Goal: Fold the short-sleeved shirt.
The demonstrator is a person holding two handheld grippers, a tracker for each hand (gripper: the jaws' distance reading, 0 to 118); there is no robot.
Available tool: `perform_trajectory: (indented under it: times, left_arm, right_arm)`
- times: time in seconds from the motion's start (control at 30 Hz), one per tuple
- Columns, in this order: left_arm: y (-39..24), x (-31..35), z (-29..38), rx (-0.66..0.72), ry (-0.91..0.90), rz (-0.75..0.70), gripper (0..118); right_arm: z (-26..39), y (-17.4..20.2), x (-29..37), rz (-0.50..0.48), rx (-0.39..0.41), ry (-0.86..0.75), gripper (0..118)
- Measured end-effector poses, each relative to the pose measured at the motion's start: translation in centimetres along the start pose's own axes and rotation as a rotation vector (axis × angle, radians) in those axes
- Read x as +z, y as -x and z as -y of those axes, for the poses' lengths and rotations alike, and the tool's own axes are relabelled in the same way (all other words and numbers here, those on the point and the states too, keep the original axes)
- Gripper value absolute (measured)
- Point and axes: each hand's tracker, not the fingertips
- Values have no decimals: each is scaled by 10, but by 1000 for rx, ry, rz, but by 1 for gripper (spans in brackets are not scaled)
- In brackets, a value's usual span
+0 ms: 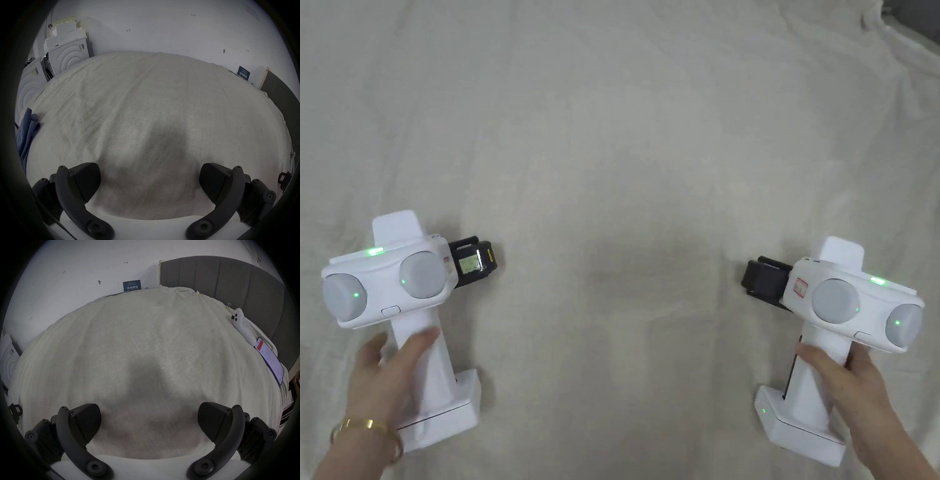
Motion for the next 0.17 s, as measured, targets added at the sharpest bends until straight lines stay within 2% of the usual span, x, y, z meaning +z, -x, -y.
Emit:
perform_trajectory:
  times: [0.17]
  left_arm:
    - [0, 4, 3, -2, -7, 0, 118]
  right_arm:
    - [2, 10, -1, 46, 28, -3, 117]
